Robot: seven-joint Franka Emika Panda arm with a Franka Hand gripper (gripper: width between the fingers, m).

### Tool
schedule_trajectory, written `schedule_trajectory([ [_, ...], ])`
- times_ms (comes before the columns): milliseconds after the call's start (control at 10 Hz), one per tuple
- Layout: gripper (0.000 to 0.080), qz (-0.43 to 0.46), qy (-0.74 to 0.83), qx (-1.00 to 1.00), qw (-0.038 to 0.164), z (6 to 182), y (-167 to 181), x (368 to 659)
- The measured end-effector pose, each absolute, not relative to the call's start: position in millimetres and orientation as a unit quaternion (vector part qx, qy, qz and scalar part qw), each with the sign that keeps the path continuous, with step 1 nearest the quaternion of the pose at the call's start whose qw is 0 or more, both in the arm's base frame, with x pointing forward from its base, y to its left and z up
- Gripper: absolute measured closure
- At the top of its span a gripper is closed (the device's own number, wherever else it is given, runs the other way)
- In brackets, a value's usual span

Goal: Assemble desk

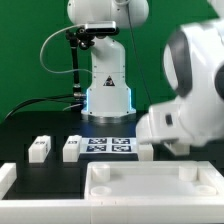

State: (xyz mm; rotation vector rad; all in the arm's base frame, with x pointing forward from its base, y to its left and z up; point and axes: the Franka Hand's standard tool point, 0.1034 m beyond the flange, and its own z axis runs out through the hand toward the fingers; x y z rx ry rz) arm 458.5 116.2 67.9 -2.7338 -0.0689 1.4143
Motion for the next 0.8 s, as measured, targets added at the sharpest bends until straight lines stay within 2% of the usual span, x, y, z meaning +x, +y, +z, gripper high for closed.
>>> schedule_trajectory([
  [200,0.0512,0.432,0.003,-0.9,0.049,100.5,105.3,468.4],
  [300,0.0512,0.426,0.004,-0.903,0.05,105.8,105.0,470.2],
  [400,0.0512,0.397,0.001,-0.916,0.051,96.9,108.8,479.4],
  [500,0.0512,0.362,0.003,-0.931,0.052,97.1,109.9,486.2],
  [700,0.0512,0.291,0.009,-0.955,0.049,102.5,108.1,484.3],
  [800,0.0512,0.258,0.001,-0.964,0.058,111.2,104.4,500.4],
])
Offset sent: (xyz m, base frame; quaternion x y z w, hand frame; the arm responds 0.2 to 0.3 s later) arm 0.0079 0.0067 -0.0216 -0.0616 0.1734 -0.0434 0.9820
